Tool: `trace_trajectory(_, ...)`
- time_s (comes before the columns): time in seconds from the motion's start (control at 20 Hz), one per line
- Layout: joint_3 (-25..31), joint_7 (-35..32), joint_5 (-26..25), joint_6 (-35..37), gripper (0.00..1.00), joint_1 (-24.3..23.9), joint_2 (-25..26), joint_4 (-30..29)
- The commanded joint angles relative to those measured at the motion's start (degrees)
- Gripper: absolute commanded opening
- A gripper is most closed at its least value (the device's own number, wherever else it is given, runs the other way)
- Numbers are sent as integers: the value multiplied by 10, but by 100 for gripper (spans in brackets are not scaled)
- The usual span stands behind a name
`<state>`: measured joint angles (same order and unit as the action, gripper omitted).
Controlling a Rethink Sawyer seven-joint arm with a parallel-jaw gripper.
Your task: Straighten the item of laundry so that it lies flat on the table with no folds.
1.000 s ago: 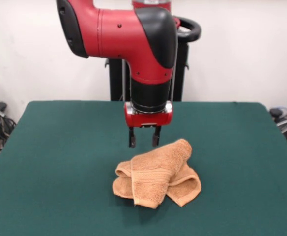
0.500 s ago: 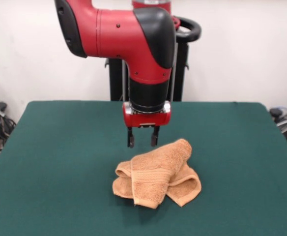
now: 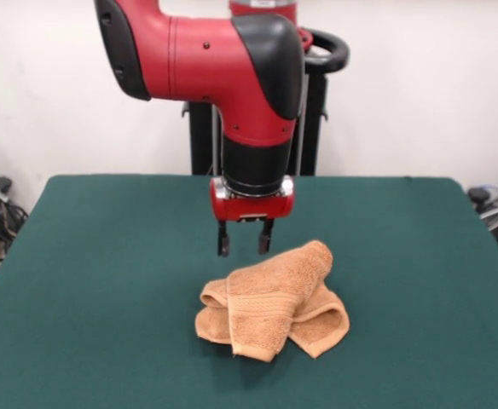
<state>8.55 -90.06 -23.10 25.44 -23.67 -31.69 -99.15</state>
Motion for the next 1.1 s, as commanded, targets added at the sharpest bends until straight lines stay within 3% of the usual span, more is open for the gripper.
trace_trajectory(0.05, 45, 4, 0, 73, 100, 31, 21, 76)
trace_trajectory(0.5, 37, -28, 23, 98, 100, 55, 7, 99)
trace_trajectory(0.65, 47, -20, 28, 103, 100, 50, 23, 124)
trace_trajectory(0.9, 43, -2, 29, 157, 100, 50, 70, 216)
trace_trajectory(1.1, 56, 26, 31, 188, 100, 32, 55, 209)
